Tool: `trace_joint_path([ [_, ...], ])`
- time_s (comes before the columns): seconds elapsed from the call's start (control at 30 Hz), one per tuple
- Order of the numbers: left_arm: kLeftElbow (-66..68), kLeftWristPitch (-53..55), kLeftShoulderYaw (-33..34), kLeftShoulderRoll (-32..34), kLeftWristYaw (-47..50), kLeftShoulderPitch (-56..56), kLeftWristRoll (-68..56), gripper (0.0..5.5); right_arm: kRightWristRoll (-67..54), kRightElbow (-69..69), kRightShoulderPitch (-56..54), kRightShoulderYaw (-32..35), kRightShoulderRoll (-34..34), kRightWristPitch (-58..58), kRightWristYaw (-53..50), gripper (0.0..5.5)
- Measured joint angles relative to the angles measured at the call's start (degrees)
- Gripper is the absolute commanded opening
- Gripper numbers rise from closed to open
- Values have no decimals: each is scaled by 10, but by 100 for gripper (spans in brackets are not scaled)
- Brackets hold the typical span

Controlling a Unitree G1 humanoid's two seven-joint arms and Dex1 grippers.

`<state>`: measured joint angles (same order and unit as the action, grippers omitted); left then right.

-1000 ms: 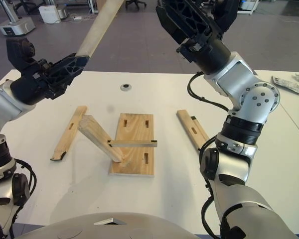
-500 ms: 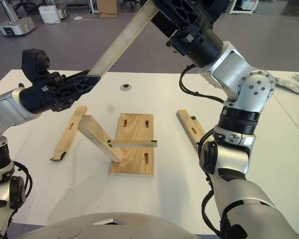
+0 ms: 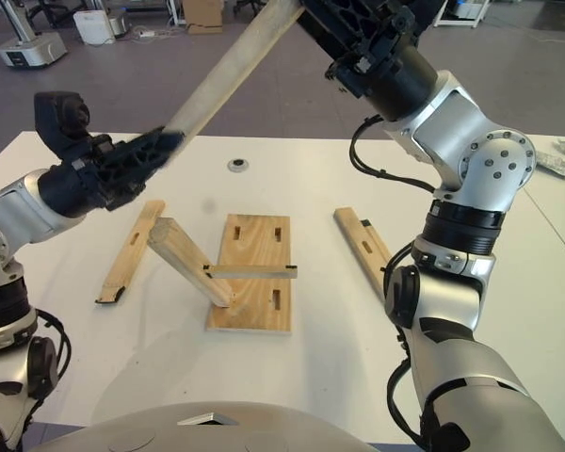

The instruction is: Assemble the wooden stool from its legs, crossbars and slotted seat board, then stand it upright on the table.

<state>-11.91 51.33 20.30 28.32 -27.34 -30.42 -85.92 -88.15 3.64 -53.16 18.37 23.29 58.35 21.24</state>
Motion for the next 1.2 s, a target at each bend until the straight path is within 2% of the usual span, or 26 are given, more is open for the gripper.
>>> trace_joint_path([
  [0.07, 31, -34, 34, 18, 4, -8, 24, 335, 40, 10, -12, -3, 1, -28, -20, 207],
  [0.13, 58, -80, 68, 48, -6, 4, 86, 338, 90, 9, -11, -4, 15, -46, -16, 207],
  [0.23, 46, -146, 82, 61, -9, 98, 202, 338, 206, -48, 43, -38, 100, -76, 68, 207],
  [0.33, 13, -211, 56, 6, 49, 206, 327, 338, 322, -102, 157, -75, 190, -120, 184, 207],
  [0.47, -21, -275, 61, -46, 59, 269, 369, 338, 389, -91, 238, -89, 236, -176, 310, 207],
  [0.57, -39, -304, 74, -83, 54, 309, 364, 338, 404, -57, 274, -84, 240, -210, 393, 207],
  [0.8, -47, -329, 93, -108, 30, 344, 342, 338, 386, -58, 377, -42, 242, -239, 541, 207],
  [1.03, -45, -329, 90, -107, 16, 338, 333, 338, 320, -135, 424, -12, 210, -224, 542, 207],
  [1.2, -42, -319, 86, -96, 10, 325, 323, 338, 318, -163, 464, -7, 200, -223, 532, 207],
])
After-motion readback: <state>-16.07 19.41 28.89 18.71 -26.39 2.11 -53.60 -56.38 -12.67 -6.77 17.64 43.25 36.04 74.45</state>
